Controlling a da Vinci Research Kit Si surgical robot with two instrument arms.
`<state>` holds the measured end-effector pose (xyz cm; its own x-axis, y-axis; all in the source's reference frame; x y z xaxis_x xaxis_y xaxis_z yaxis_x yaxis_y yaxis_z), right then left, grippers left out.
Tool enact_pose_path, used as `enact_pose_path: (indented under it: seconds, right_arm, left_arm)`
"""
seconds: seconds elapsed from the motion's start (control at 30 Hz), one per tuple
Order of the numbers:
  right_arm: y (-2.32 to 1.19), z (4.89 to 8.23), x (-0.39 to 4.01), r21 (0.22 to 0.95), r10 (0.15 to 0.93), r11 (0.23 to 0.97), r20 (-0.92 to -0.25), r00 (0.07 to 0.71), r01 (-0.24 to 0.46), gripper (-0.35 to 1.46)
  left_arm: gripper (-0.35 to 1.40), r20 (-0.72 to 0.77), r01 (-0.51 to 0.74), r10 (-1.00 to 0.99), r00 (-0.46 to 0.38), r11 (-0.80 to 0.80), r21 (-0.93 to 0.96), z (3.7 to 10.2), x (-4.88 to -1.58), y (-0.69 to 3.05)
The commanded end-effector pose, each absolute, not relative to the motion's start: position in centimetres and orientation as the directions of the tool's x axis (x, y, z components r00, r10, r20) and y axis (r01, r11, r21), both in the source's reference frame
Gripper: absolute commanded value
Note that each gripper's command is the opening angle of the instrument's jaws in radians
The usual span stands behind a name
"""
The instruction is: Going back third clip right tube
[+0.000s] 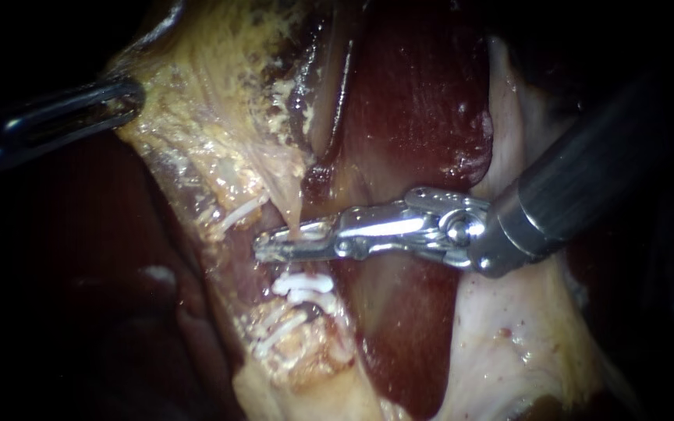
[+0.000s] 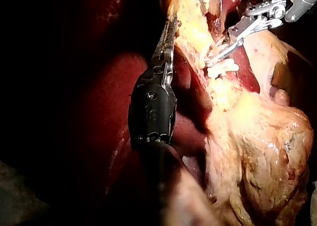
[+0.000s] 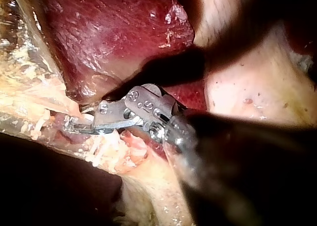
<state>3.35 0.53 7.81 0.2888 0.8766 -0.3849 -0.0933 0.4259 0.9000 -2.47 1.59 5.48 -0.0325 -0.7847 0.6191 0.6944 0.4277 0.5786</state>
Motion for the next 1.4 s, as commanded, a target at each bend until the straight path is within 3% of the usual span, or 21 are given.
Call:
enact_pose_path:
  seconds: [0.03, 0.27, 0.47, 0.57, 1.0, 1.4]
  right_arm:
    - [0.53, 7.81, 3.35, 0.902, 0.879, 0.42, -0.379, 0.288, -0.095, -0.35]
    - [0.54, 7.81, 3.35, 0.902, 0.879, 0.42, -0.379, 0.288, -0.096, -0.31]
    - [0.53, 7.81, 3.36, 0.902, 0.879, 0.421, -0.38, 0.287, -0.096, 0.41]
    - [0.53, 7.81, 3.36, 0.888, 0.867, 0.449, -0.408, 0.286, -0.096, 0.53]
    - [0.51, 7.77, 3.07, 0.814, 0.795, 0.578, -0.543, 0.273, -0.064, 0.6]
    - [0.51, 7.77, 2.94, 0.813, 0.795, 0.579, -0.545, 0.266, -0.065, 0.6]
  left_arm:
    - [-0.35, 0.619, 0.694, -0.784, -0.032, 0.428, 0.578, 5.47, -2.47, 1.59]
    - [-0.35, 0.619, 0.695, -0.784, -0.032, 0.428, 0.578, 5.47, -2.47, 1.59]
    - [-0.35, 0.62, 0.694, -0.784, -0.032, 0.428, 0.578, 5.47, -2.46, 1.58]
    - [-0.35, 0.62, 0.694, -0.784, -0.032, 0.428, 0.578, 5.47, -2.46, 1.58]
    - [-0.35, 0.62, 0.696, -0.784, -0.033, 0.427, 0.577, 5.47, -2.46, 1.58]
    - [-0.35, 0.62, 0.696, -0.784, -0.033, 0.427, 0.577, 5.47, -2.46, 1.58]
